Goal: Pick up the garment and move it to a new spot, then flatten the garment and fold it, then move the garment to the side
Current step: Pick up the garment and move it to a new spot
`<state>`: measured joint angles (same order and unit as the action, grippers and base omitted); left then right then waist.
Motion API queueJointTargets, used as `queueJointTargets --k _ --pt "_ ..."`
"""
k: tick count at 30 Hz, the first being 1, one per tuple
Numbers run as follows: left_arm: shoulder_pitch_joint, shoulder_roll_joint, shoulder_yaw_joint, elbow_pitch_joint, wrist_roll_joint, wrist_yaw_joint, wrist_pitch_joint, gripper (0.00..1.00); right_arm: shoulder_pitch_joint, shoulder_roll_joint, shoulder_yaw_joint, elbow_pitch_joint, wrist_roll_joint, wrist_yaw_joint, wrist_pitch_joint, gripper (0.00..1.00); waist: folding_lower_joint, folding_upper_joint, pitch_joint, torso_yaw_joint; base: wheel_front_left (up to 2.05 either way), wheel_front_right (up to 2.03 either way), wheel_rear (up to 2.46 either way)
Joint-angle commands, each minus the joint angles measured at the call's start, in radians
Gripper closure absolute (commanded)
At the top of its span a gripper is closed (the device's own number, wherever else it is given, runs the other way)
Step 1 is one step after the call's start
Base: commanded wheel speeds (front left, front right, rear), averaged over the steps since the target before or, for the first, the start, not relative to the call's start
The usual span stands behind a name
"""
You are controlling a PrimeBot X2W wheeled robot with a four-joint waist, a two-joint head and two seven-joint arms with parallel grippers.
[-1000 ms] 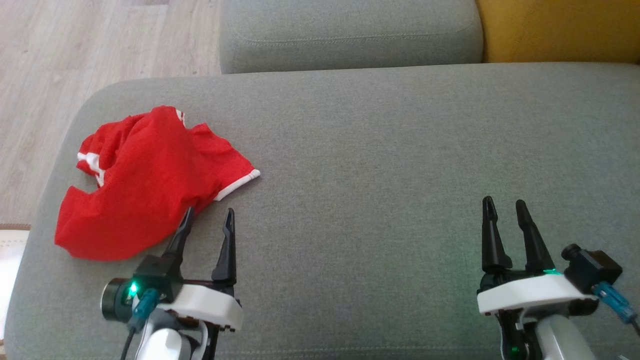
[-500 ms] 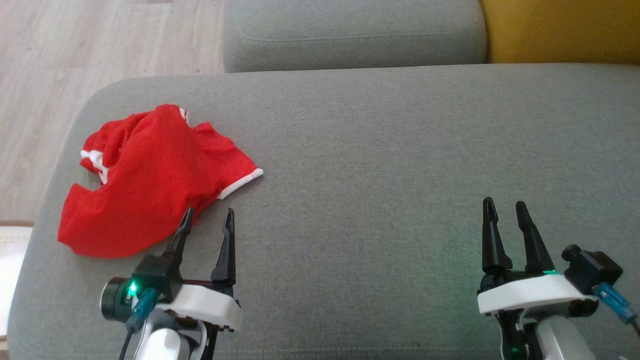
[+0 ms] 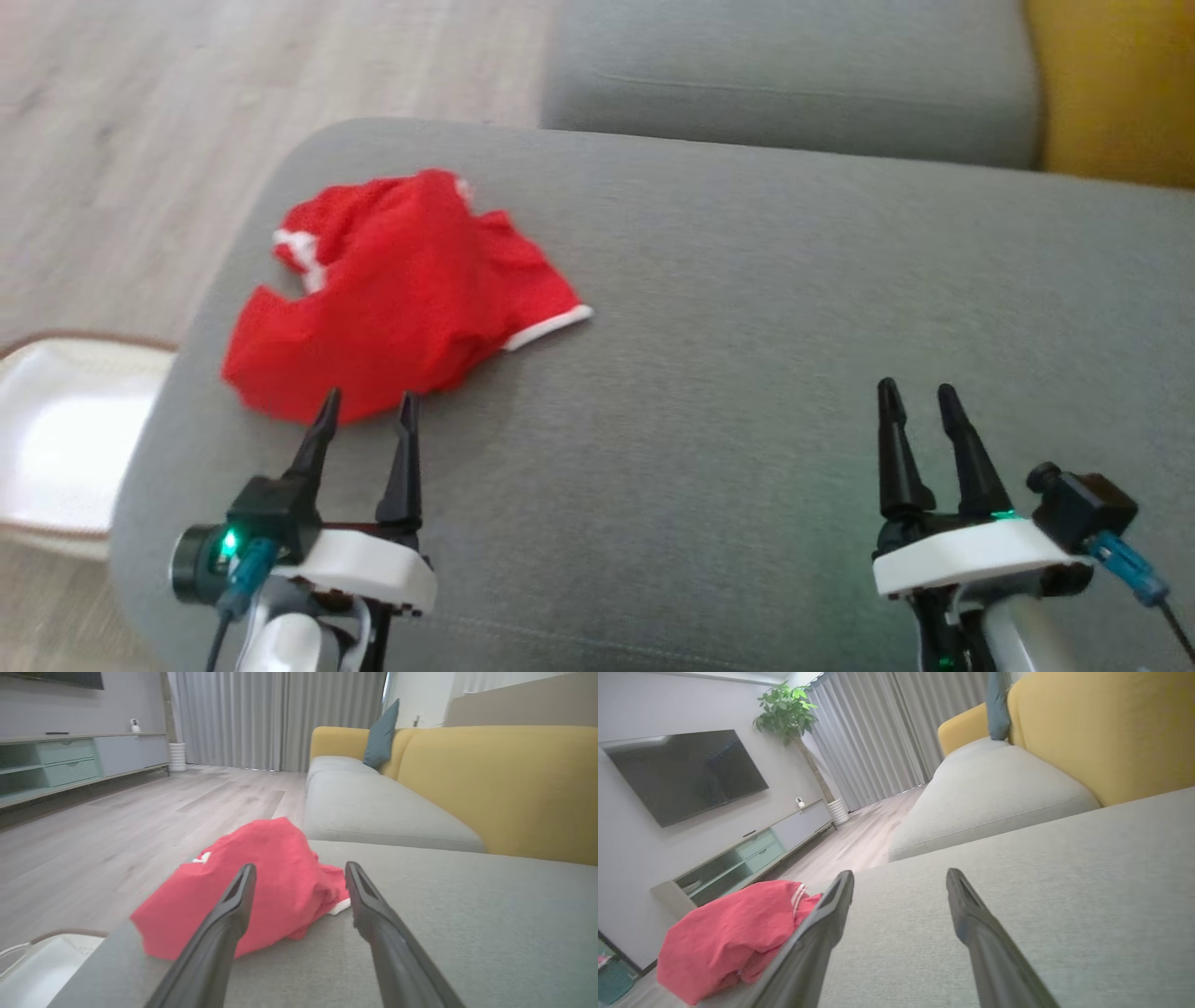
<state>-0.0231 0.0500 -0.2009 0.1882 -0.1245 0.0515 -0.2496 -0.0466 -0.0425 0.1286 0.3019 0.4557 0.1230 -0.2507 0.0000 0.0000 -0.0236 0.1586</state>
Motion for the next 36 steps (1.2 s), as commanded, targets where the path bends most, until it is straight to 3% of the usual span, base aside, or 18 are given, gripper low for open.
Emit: queueJointTargets --k 1,19,31,36 --pt "-0.027 0.001 0.046 -0.029 0.009 -0.003 -0.012 0.0 -0.017 -0.008 0.034 -0.026 0.005 0.008 -0.011 0.0 0.0 0.0 -0.012 0.063 0.0 0.0 0.0" --pt "0.017 0.001 0.111 -0.052 0.025 -0.009 -0.012 0.0 -0.012 -0.008 0.117 -0.013 0.037 0.008 -0.011 0.0 0.0 0.0 -0.022 0.316 0.0 0.0 0.0" --pt "0.024 0.0 0.143 -0.07 0.017 -0.008 -0.012 0.0 -0.035 -0.008 0.134 -0.005 0.036 0.008 -0.011 0.0 0.0 0.0 -0.011 0.324 0.0 0.0 0.0" --pt "0.01 0.003 0.161 -0.074 0.021 -0.014 -0.012 0.0 -0.034 -0.008 0.124 -0.011 0.033 0.008 -0.011 0.0 0.0 0.0 0.008 0.285 0.0 0.0 0.0"
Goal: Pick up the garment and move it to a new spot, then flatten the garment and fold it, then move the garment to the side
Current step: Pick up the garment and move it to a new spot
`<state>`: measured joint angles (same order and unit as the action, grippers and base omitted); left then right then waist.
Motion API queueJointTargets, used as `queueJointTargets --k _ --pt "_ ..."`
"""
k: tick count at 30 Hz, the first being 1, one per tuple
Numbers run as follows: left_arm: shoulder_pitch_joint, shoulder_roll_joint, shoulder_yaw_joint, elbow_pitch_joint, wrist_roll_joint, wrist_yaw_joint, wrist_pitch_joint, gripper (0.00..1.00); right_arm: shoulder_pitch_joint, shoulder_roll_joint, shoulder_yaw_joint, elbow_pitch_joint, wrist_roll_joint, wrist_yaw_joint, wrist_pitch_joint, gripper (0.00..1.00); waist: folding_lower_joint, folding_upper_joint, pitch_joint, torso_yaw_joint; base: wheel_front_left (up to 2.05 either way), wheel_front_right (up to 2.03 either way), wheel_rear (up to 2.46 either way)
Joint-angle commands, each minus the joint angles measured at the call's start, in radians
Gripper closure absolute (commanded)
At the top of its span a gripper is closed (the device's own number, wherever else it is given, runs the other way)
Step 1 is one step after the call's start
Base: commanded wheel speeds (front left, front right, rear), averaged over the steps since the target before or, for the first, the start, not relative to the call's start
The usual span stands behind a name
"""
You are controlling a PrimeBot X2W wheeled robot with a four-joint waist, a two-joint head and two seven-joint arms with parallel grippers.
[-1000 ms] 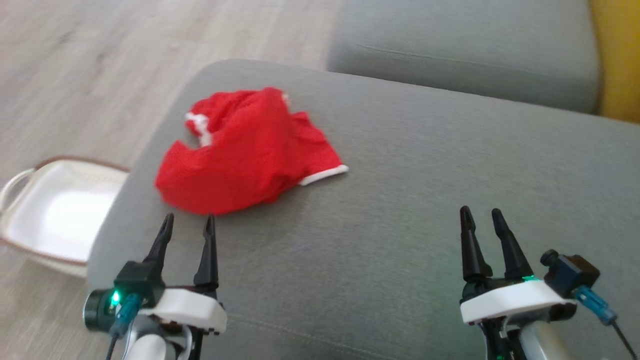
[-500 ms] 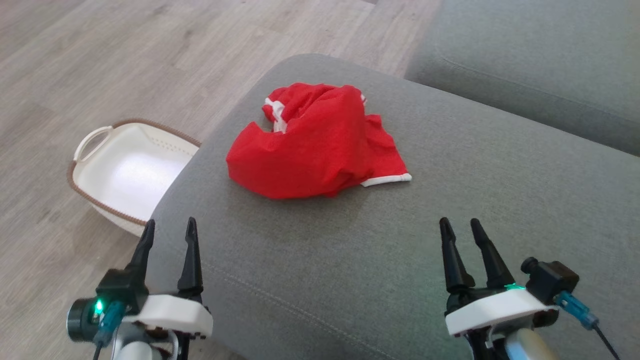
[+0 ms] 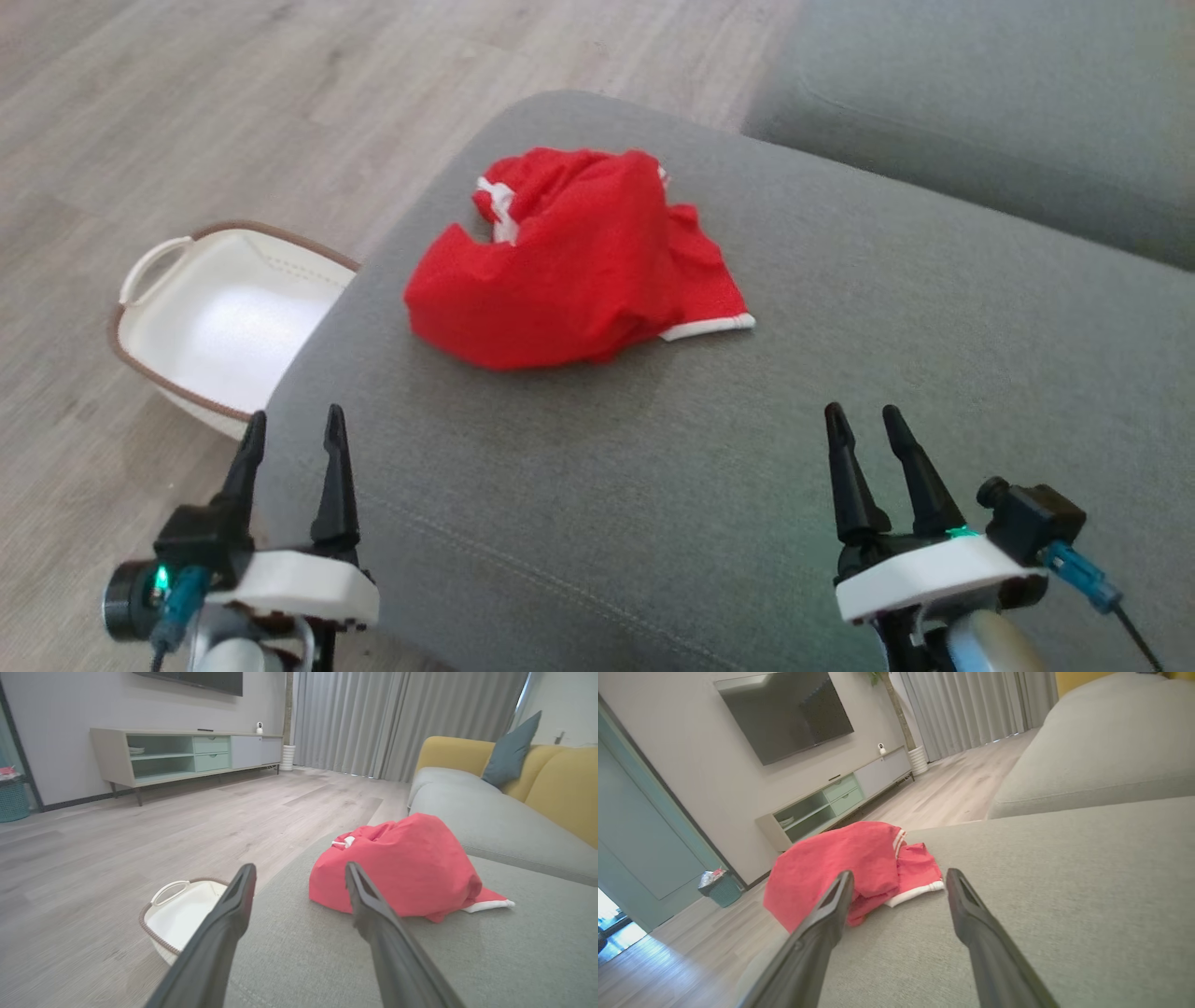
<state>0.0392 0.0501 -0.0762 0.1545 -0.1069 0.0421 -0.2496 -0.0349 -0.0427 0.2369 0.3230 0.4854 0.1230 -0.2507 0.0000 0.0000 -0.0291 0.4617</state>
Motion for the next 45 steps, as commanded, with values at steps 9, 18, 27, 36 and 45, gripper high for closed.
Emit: queueJointTargets --k 9,18,27,36,45 --pt "-0.182 0.06 0.107 -0.023 -0.019 -0.056 -0.012 0.0 -0.094 -0.008 -0.047 -0.064 -0.047 0.008 -0.011 0.0 0.0 0.0 0.124 -0.145 0.0 0.0 0.0" --pt "-0.425 0.212 0.098 0.115 -0.055 -0.148 0.09 0.0 -0.153 -0.008 -0.142 -0.118 -0.11 0.008 -0.011 0.0 0.0 0.0 0.264 -0.24 0.0 0.0 0.0" --pt "-0.647 0.408 -0.159 0.256 -0.296 -0.172 0.379 0.0 -0.192 -0.008 -0.17 -0.146 -0.118 0.008 -0.011 0.0 0.0 0.0 0.349 -0.306 0.0 0.0 0.0" --pt "-0.767 0.544 -0.364 0.345 -0.508 -0.173 0.482 0.0 -0.213 -0.008 -0.144 -0.157 -0.11 0.008 -0.011 0.0 0.0 0.0 0.401 -0.354 0.0 0.0 0.0" --pt "-0.833 0.594 -0.486 0.435 -0.646 -0.173 0.486 1.0 -0.227 -0.008 -0.135 -0.162 -0.103 0.008 -0.011 0.0 0.0 0.0 0.426 -0.396 0.0 0.0 0.0"
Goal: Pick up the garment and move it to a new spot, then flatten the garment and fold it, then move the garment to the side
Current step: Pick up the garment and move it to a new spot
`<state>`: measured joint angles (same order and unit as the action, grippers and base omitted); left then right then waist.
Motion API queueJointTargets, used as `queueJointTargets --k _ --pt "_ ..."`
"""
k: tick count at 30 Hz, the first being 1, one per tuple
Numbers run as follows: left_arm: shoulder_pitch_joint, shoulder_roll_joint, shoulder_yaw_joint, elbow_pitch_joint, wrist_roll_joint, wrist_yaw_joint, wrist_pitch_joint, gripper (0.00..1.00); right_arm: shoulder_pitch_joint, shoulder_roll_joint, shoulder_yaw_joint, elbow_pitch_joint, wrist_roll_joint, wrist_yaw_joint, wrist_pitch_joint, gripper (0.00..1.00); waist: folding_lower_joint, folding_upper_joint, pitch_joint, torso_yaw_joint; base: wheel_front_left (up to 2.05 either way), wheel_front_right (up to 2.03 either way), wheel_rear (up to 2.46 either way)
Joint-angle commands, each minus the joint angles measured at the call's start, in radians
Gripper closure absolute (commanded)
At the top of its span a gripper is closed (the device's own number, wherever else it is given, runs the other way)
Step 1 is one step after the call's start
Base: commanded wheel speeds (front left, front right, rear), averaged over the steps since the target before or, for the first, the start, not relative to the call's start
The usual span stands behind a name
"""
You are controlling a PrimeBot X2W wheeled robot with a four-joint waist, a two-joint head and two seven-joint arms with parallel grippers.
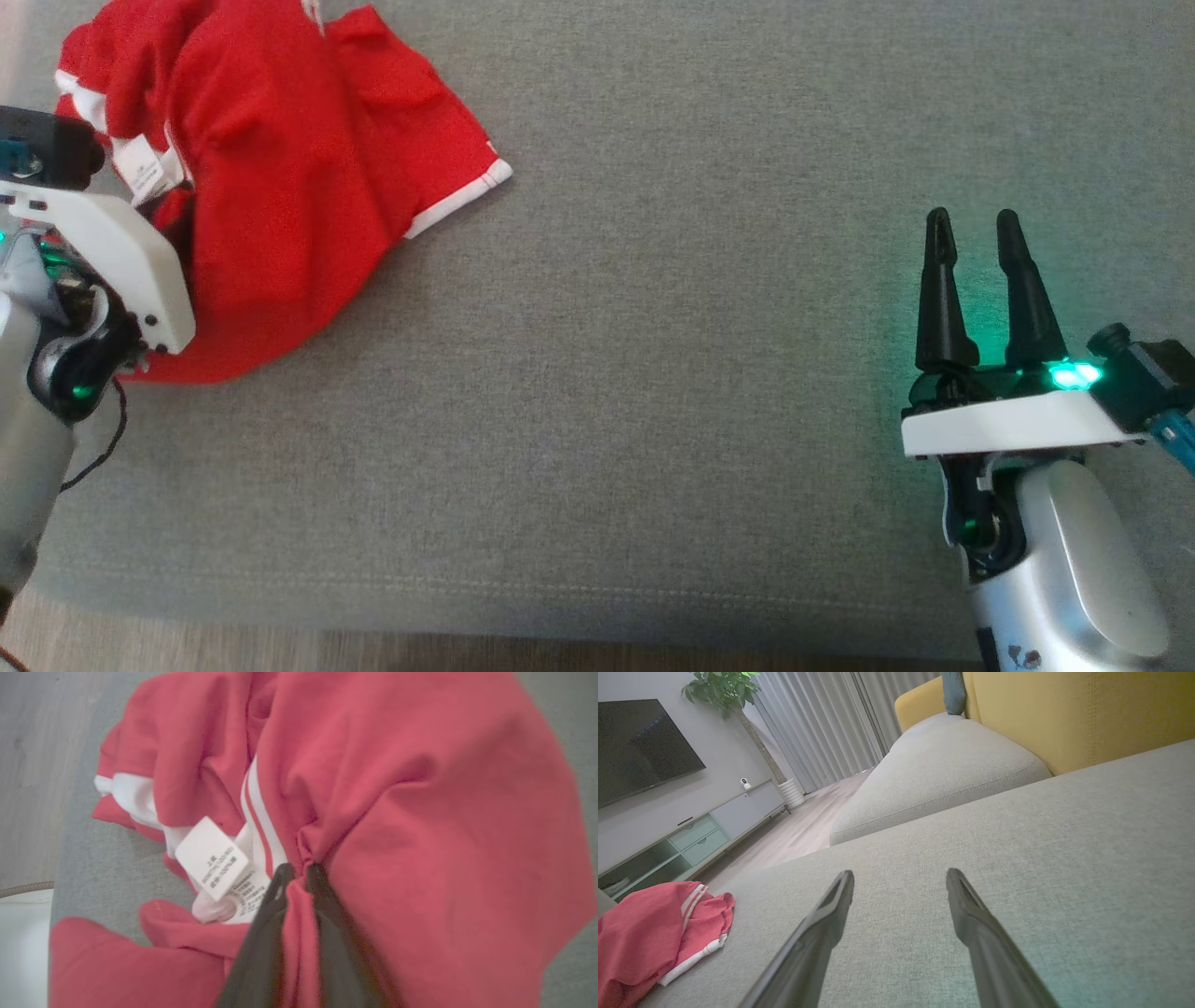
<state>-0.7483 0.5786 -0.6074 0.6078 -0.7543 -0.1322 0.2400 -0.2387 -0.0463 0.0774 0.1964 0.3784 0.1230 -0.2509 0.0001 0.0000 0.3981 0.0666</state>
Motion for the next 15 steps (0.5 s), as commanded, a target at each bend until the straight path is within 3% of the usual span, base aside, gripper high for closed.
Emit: queueJointTargets --k 1,15 --pt "-0.05 0.067 0.039 -0.012 -0.009 0.002 -0.016 1.0 -0.022 -0.004 0.024 -0.035 0.005 0.008 -0.011 0.0 -0.0001 0.0 -0.004 -0.002 0.0 0.0 0.0" --pt "-0.148 0.067 0.074 0.022 -0.001 0.02 -0.312 1.0 0.003 -0.004 0.041 -0.004 0.035 0.008 -0.011 0.0 -0.0001 0.0 -0.12 0.007 0.0 0.0 0.0"
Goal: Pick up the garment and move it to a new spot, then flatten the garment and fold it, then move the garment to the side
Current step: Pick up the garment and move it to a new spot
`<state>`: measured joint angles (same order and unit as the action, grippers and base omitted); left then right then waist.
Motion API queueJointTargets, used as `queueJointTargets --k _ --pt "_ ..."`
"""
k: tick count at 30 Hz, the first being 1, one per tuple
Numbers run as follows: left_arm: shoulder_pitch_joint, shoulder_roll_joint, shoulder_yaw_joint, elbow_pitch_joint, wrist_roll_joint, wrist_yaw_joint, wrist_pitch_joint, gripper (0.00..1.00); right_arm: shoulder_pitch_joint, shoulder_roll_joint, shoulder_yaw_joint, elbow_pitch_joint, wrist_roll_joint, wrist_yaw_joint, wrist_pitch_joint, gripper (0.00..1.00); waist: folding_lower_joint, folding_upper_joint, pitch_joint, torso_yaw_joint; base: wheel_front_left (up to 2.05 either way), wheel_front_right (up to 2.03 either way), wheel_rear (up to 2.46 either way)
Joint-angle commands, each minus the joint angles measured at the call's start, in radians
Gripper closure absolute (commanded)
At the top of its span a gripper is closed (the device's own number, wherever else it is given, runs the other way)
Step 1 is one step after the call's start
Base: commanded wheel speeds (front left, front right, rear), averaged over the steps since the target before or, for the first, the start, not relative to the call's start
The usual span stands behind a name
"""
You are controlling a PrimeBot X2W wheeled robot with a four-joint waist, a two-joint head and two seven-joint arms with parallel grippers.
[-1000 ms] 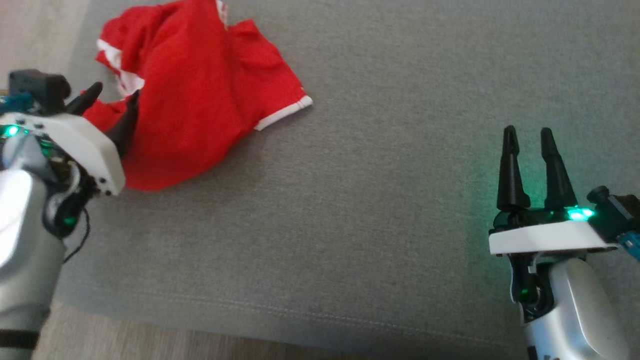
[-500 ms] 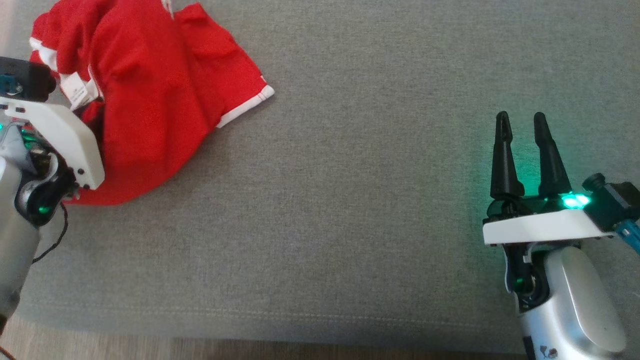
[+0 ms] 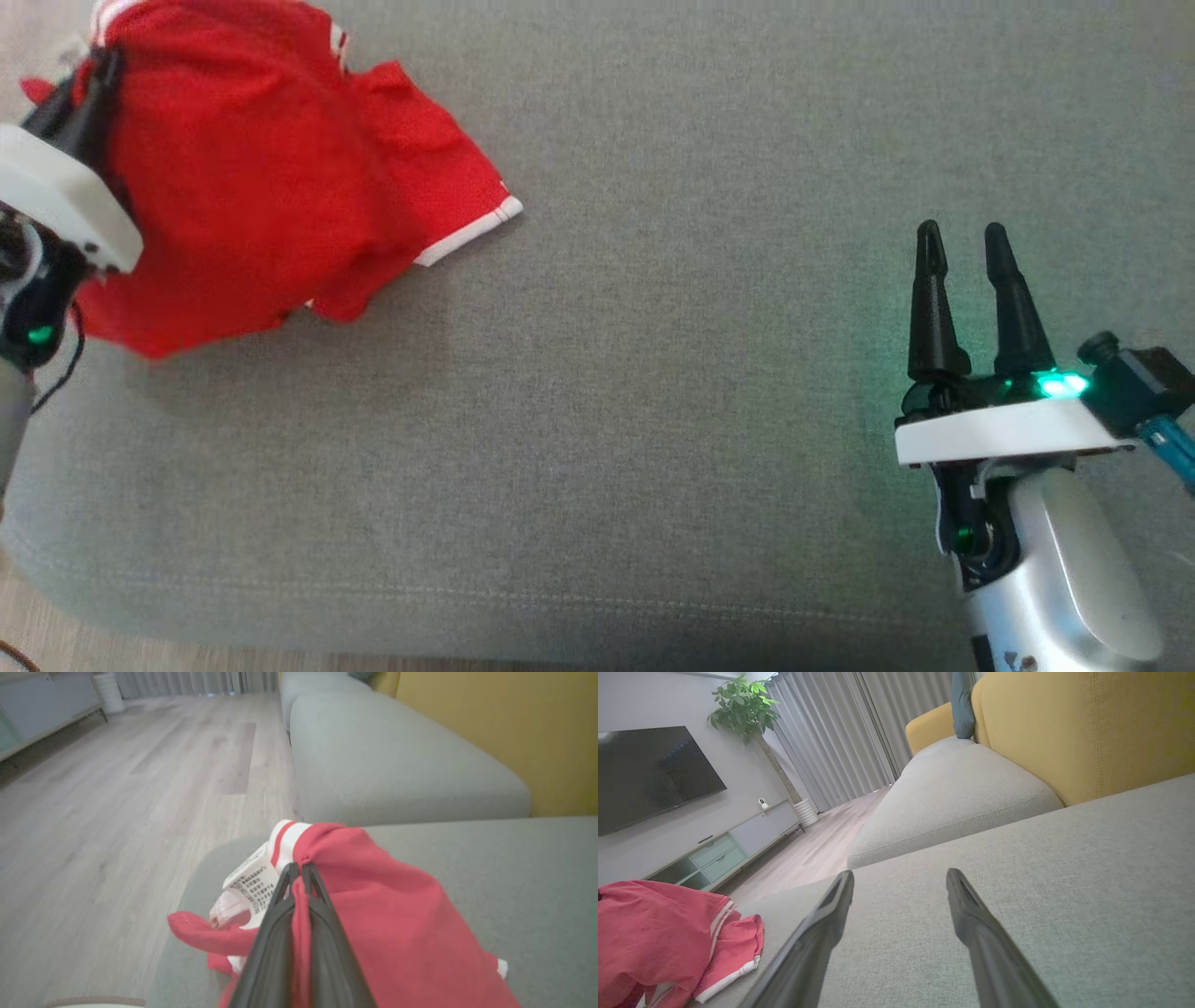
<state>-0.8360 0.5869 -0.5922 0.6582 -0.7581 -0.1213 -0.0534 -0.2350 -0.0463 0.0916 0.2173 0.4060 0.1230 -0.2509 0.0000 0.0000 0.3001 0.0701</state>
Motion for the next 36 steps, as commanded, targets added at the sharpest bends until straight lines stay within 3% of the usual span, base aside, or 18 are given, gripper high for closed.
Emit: queueJointTargets --k 1,9,17,28,36 --pt "-0.065 0.059 0.066 -0.036 0.003 0.016 -0.033 1.0 0.002 -0.004 0.029 -0.022 0.011 0.008 -0.011 0.0 0.0 0.0 -0.032 0.003 0.0 0.0 0.0" --pt "-0.091 0.054 0.122 -0.193 0.012 0.09 -0.144 1.0 0.03 -0.004 0.058 -0.012 0.033 0.008 -0.011 0.0 0.0 0.0 -0.093 -0.01 0.0 0.0 0.0" --pt "-0.094 0.043 0.15 -0.379 0.021 0.174 -0.158 1.0 0.042 -0.004 0.093 -0.023 0.059 0.008 -0.011 0.0 0.0 0.0 -0.131 -0.051 0.0 0.0 0.0" --pt "-0.081 0.012 0.044 -0.53 0.105 0.266 -0.043 1.0 0.025 -0.004 0.031 -0.057 0.069 0.008 -0.011 0.0 0.0 0.0 -0.136 -0.155 0.0 0.0 0.0" --pt "-0.081 -0.078 -0.041 -0.49 0.139 0.293 -0.012 1.0 -0.002 -0.004 0.01 -0.108 0.079 0.008 -0.011 0.0 0.0 0.0 -0.094 -0.277 0.0 0.0 0.0"
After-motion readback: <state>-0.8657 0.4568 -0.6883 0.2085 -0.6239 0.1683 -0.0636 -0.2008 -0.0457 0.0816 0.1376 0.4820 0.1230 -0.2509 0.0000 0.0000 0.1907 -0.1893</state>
